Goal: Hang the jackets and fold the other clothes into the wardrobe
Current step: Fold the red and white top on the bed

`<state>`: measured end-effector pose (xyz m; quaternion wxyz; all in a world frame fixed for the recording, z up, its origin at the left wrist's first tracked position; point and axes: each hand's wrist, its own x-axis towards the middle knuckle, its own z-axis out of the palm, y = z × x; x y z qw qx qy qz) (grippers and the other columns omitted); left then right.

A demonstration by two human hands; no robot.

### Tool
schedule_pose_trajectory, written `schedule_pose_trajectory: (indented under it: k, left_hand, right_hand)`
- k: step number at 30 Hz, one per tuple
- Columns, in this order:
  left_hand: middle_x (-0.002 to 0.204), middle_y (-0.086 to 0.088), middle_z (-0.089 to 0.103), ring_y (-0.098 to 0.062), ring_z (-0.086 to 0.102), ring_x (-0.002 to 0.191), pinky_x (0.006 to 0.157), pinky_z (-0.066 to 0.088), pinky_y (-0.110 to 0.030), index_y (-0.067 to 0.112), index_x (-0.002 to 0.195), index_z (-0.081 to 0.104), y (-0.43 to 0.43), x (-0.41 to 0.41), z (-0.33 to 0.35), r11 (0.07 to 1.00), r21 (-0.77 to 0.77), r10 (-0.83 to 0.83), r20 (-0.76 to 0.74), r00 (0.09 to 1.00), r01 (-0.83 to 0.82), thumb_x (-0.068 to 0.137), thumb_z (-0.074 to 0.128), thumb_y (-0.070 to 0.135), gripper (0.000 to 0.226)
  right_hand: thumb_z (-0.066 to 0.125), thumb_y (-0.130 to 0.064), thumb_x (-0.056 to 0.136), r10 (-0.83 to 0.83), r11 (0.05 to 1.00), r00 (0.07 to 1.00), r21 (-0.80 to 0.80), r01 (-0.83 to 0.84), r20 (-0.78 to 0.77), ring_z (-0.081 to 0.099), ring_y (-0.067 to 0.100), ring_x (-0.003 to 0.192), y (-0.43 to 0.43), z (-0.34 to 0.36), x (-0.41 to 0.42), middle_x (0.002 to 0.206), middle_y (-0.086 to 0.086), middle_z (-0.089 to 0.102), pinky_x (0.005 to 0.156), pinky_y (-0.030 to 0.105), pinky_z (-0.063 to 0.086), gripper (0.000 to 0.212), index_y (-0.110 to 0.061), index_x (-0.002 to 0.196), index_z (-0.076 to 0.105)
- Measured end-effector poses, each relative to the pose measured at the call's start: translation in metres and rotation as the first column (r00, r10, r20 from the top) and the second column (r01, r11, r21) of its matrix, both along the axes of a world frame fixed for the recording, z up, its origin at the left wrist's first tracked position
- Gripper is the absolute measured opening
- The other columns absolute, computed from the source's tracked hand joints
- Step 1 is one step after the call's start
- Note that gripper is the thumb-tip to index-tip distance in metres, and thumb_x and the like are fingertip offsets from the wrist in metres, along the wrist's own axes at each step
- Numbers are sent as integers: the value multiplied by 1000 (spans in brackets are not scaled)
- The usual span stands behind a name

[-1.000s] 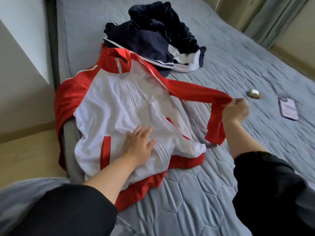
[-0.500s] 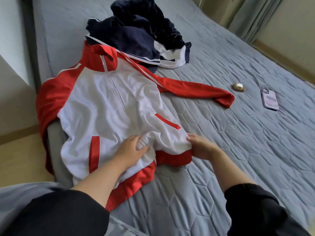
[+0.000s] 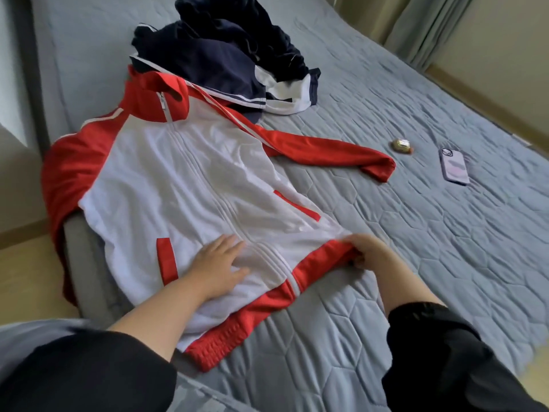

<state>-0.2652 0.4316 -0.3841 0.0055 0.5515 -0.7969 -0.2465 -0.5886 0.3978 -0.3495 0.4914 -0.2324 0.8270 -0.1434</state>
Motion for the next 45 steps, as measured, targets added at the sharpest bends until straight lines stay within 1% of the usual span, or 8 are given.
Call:
schedule_pose_trajectory:
  k: [4,11,15,22,26,33,40,45]
  left_hand:
    - [160,7,-12,-13,-13,146,117,-6,-38,33,152,-2,4,3,-4,998,58,-37,170,985,28,94,38,51,72]
    - [160,6,-12,-14,-14,146,117,-6,-39,36,152,0,2,9,-1,998,59,-34,203,979,22,93,41,52,74]
    - [160,5,-10,-13,-11,147,117,-3,-37,34,152,5,0,12,1,995,91,-45,149,988,32,91,48,49,76]
    - [157,-3,21,-18,12,146,115,8,-29,20,146,36,1,36,7,996,10,89,2,996,-89,89,59,36,64]
    - [129,-8,55,-27,46,123,102,34,-30,8,118,64,3,72,23,761,-150,565,-325,758,-631,83,58,3,36]
    - [125,-13,46,-35,55,106,79,46,-36,11,122,48,26,138,16,267,203,961,-125,246,-942,81,62,14,44]
    - [69,-8,66,-25,65,60,59,58,-36,7,76,61,46,155,13,356,377,934,-112,340,-855,78,66,26,19]
    - [62,6,46,-23,51,64,54,33,-30,21,73,42,56,128,36,683,-119,709,-128,693,-721,80,59,26,19]
  right_hand:
    - [57,-23,92,647,735,753,362,-573,-121,59,24,77,-9,4,5,81,11,60,58,29,46,16,-8,93,59]
    - [53,-21,86,382,887,545,132,-441,-747,39,33,129,-7,2,27,139,15,41,104,46,35,50,-10,134,41]
    - [52,-16,86,296,615,474,-214,-759,-830,26,33,139,3,-15,74,152,17,28,115,43,19,63,-8,145,31]
    - [33,-30,92,677,547,198,305,-779,-709,11,29,145,2,-28,150,158,13,11,115,56,6,66,-11,151,10]
    - [46,-19,88,530,362,265,-67,-930,-805,9,27,146,-13,-17,203,158,12,12,118,46,6,64,-12,148,22]
    - [37,-21,96,676,246,251,-109,-963,-693,4,30,146,-9,-31,265,158,10,14,119,43,6,50,-13,145,28]
    - [72,-8,74,472,-394,129,-341,-854,-872,62,34,81,39,-5,258,90,14,64,71,40,52,25,-2,98,68]
    - [74,-31,76,484,-584,-34,-294,-756,-875,52,25,49,83,-7,208,55,3,52,39,29,39,30,-11,64,55]
